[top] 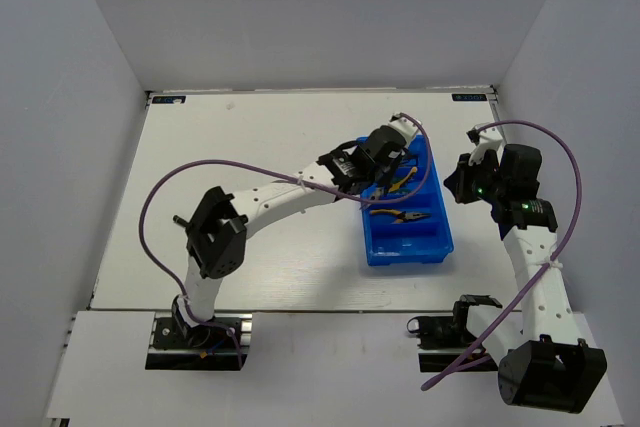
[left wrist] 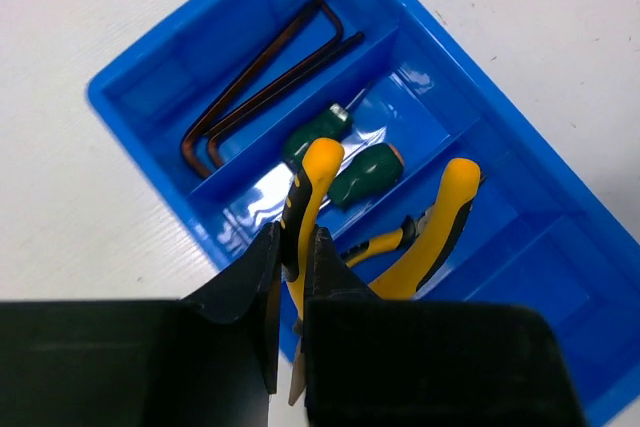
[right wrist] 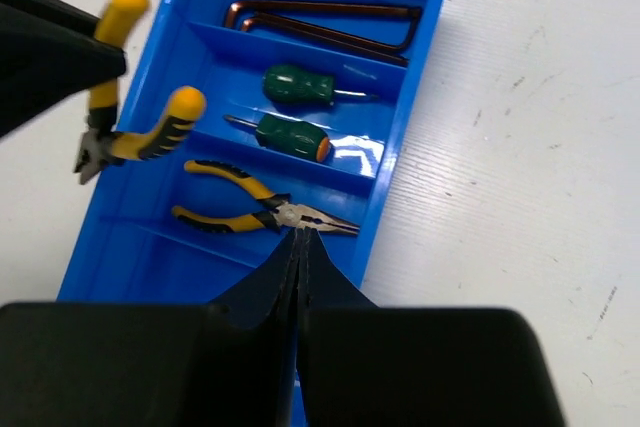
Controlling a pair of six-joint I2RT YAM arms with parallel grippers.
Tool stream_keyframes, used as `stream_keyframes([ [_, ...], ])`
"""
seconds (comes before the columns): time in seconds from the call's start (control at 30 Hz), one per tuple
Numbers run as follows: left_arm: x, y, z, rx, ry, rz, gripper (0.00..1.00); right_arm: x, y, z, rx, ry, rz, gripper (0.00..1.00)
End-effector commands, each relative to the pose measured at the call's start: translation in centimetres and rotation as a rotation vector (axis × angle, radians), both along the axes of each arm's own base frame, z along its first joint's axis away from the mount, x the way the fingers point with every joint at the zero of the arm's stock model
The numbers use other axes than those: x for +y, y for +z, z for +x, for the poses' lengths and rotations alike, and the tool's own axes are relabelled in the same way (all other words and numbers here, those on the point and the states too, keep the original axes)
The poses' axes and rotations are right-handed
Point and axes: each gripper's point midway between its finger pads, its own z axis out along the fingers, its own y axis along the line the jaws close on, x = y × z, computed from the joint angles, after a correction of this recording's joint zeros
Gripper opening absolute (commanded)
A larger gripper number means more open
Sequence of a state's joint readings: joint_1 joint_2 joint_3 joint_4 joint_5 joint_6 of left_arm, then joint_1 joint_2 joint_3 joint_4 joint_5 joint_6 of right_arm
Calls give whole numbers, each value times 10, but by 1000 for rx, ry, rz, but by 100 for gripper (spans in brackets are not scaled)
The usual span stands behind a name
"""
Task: Sort the tools into containers
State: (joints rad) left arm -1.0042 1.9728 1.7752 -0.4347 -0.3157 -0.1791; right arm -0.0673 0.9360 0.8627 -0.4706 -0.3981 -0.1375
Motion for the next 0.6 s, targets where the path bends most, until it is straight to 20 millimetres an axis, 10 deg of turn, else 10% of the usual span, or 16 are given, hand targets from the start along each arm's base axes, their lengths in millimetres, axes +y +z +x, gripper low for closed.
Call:
stream_keyframes([
  [0.0,-31,42,10,-131,-57,-136,0,-13,7,8,-48,-79,-27,0],
  [0.57,-74,46,1,-168,-140,-225,0,-28,13,13,-64,-174,-55,0],
])
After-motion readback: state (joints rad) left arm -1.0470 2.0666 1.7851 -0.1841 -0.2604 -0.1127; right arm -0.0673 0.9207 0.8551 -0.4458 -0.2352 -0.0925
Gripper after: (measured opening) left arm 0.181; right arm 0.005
